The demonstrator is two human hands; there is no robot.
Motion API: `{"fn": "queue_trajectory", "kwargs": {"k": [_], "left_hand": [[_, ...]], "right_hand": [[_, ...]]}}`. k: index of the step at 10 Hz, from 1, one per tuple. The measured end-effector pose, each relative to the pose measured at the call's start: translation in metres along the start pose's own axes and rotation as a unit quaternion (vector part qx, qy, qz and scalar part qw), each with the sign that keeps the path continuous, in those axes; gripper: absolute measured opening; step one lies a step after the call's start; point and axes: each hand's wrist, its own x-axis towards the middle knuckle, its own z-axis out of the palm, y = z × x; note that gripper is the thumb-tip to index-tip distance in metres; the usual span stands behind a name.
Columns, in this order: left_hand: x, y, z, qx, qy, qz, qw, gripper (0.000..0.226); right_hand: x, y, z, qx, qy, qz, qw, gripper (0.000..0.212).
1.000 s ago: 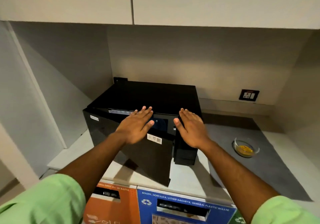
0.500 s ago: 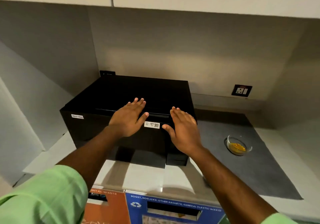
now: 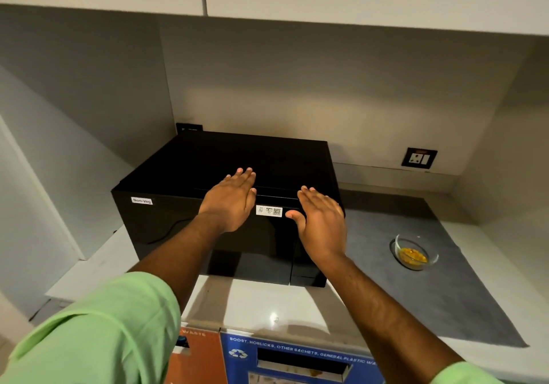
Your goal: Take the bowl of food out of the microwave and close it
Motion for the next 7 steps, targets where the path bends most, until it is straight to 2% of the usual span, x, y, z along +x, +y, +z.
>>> {"fn": "queue_trajectory", "kwargs": {"k": [1, 3, 4, 7], "left_hand": [[-0.002, 0.004, -0.003, 0.001, 0.002, -0.005, 1.0, 0.059], [-0.018, 0.016, -0.006, -0.001, -0.015, -0.037, 0.999, 0.061], [-0.038, 0.017, -0.011, 0.002, -0.035, -0.016, 0.999, 0.064], [-0.082, 0.036, -0.03, -0.084, -0.083, -0.027, 0.993, 0.072]], "right_hand": [[0.001, -0.001, -0.003, 0.008, -0.005, 0.004, 1.0, 0.061], [-0.01, -0.002, -0.004, -0.065, -0.043, -0.013, 0.997, 0.067], [-0.009, 0.002, -0.019, -0.088, -0.114, -0.037, 0.989, 0.075], [-0.029, -0.007, -0.067, -0.083, -0.211, -0.032, 0.973, 0.085]]}}
